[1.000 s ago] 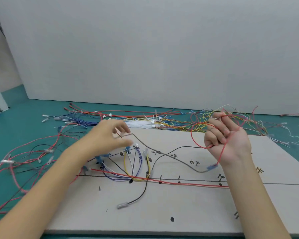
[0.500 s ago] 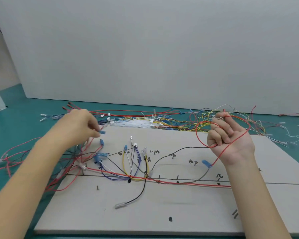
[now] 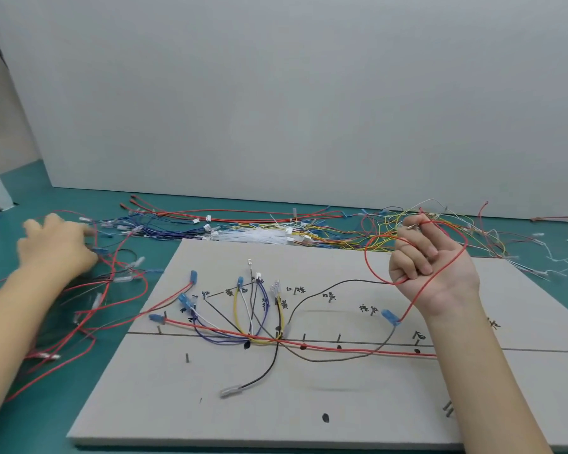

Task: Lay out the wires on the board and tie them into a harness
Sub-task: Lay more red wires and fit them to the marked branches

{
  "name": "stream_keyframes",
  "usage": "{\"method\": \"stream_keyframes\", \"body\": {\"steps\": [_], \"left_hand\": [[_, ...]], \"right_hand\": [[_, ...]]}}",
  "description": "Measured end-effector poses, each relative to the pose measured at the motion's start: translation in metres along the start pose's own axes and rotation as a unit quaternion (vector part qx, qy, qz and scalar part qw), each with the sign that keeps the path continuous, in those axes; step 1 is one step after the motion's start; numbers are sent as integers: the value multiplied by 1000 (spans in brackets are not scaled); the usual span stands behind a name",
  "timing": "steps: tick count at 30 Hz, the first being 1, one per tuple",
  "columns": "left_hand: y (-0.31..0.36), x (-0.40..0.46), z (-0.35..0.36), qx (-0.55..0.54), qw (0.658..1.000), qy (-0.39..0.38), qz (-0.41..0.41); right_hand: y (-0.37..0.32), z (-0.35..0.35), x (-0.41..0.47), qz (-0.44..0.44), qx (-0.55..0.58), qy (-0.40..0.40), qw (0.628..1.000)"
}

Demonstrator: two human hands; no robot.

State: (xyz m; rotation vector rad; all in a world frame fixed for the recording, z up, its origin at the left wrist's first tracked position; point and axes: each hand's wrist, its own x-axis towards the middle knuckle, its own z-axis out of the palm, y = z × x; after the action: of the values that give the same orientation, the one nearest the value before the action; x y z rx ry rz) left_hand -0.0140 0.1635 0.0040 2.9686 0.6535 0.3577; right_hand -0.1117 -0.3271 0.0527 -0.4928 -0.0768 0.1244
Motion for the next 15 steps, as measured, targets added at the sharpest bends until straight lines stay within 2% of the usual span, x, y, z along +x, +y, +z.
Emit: {"method": "stream_keyframes", "body": {"steps": [2, 4, 5, 6, 8, 9, 15], "left_hand": [[17, -18, -11, 1, 998, 29, 57], [38, -41, -25, -37, 985, 41, 163], [49, -54, -32, -103, 973, -5, 205], [57, -66, -38, -171, 954, -87, 232], [66, -84, -45, -214, 913, -236, 254], [68, -89, -46, -206, 903, -276, 258], [59, -92, -40, -223, 899, -298, 233]], "right_hand": [[-2, -1, 1, 4, -7, 1, 1000], [1, 0, 0, 0, -18, -4, 1000], [1, 0, 0, 1, -16, -9, 1000], [1, 0, 0, 2, -18, -14, 1000], [0, 0, 0, 4, -18, -12, 1000], [0, 0, 0, 3, -17, -13, 1000], [1, -1, 2, 13, -24, -18, 999]]}}
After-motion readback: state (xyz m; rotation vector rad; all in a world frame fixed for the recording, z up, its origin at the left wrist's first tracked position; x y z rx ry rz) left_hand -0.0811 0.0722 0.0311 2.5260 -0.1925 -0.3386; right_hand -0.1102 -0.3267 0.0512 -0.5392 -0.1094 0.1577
